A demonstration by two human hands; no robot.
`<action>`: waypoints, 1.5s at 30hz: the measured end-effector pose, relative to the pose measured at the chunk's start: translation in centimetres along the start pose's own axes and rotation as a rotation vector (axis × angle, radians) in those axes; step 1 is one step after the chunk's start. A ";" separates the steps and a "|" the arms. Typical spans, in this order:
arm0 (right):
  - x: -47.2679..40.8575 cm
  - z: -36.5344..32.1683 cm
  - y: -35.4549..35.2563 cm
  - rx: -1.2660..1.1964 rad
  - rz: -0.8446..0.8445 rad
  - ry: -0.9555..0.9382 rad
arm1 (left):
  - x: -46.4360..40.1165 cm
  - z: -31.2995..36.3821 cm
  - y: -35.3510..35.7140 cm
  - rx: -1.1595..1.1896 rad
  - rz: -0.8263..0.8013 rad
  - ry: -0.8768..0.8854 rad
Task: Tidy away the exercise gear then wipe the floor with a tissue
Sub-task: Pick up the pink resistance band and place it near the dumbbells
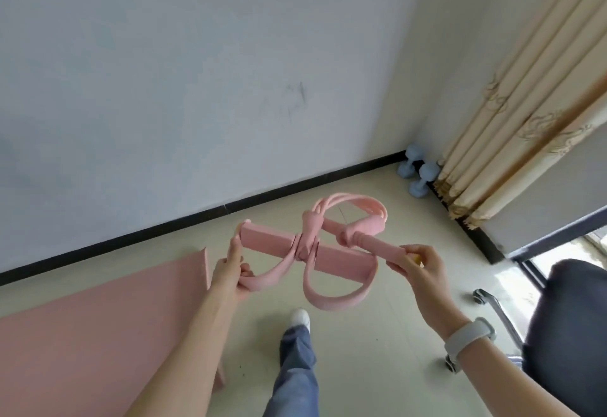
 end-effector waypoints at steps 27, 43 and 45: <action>-42.3 -13.6 -2.8 0.044 0.356 0.244 | -28.6 12.0 44.0 -0.520 -0.238 0.017; -71.1 0.1 -5.8 0.056 0.593 0.484 | -53.1 -3.1 68.7 -1.203 -0.597 0.266; -74.6 4.5 -5.2 -0.007 0.654 0.503 | -58.0 -7.0 70.4 -1.263 -0.637 0.276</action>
Point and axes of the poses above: each hand's wrist, its own x-axis away from the middle knuckle, its own y-axis out of the palm, z = x × y, the point moved 1 cm from there along -x, towards the middle knuckle, and after that the axes turned 8 degrees about y, right-handed, at the moved point
